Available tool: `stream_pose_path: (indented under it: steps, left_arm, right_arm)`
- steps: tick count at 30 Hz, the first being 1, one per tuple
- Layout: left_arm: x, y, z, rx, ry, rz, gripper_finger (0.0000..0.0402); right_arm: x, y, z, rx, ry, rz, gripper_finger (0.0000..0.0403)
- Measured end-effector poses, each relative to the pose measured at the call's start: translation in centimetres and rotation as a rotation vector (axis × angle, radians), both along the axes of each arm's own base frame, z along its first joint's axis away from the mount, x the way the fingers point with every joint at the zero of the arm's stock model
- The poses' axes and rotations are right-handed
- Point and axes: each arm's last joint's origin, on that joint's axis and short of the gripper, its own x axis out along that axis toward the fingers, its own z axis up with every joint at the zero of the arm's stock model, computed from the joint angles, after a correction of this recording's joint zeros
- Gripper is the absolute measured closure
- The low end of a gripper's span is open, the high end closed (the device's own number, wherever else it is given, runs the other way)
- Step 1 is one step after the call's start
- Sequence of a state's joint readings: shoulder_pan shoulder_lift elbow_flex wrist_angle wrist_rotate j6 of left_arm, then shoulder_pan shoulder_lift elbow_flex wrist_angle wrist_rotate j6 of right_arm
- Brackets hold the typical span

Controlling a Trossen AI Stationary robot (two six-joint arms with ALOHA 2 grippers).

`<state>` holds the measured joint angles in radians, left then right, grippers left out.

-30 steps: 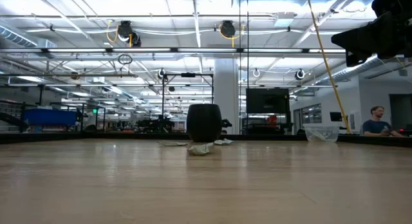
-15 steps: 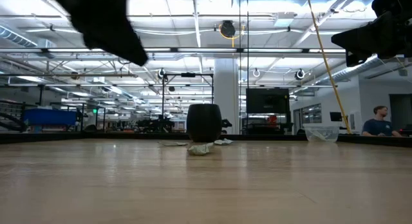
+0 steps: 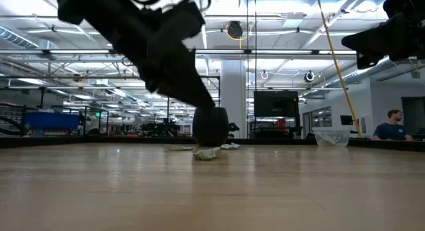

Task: Pick and place items into bin
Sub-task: Put the stevia packet into the bottom transparent bin

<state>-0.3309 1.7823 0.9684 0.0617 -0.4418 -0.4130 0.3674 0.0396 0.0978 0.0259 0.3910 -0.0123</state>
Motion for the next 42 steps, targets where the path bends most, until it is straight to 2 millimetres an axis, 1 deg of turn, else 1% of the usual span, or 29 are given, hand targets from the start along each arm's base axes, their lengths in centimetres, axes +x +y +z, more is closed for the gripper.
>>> stream_pose_path:
  steps: [3, 6, 12, 15, 17, 20, 23, 29, 38, 42]
  left_arm:
    - [0.3, -0.1, -1.7, -0.002, 0.041, 0.003, 0.0297]
    - [0.7, -0.6, -2.5, -0.052, 0.021, -0.003, 0.0259]
    - [0.7, -1.6, -2.7, -0.065, -0.007, -0.041, 0.0178]
    - [0.6, -1.4, -2.8, -0.016, -0.005, 0.007, 0.0152]
    - [0.7, -1.0, -2.7, -0.007, -0.019, 0.053, 0.0143]
    - [1.1, 0.1, -2.7, -0.076, -0.029, 0.111, 0.0141]
    - [1.3, 1.1, -2.9, -0.156, 0.0, 0.125, 0.0148]
    - [1.1, 2.5, -3.5, -0.21, 0.065, 0.202, 0.0166]
    - [1.1, 2.5, -3.5, -0.235, 0.069, 0.2, 0.0183]
    - [1.3, 2.3, -4.5, -0.279, 0.089, 0.166, 0.0182]
  right_arm:
    - [0.0, 0.0, 0.0, -0.001, 0.004, 0.0, 0.0403]
    - [0.0, 0.0, 0.0, -0.001, 0.004, 0.0, 0.0403]
    - [0.0, 0.0, 0.0, -0.002, 0.004, 0.0, 0.0403]
    - [0.0, 0.0, 0.0, -0.001, 0.004, 0.0, 0.0403]
    - [0.0, 0.0, 0.0, -0.001, 0.004, 0.0, 0.0403]
    - [0.0, 0.0, 0.0, -0.001, 0.004, 0.0, 0.0403]
    - [0.0, 0.0, 0.0, -0.001, 0.004, 0.0, 0.0403]
    - [0.0, 0.0, 0.0, -0.002, 0.004, 0.0, 0.0403]
    - [0.0, 0.0, 0.0, -0.002, 0.004, 0.0, 0.0403]
    - [0.0, 0.0, 0.0, -0.002, 0.004, 0.0, 0.0403]
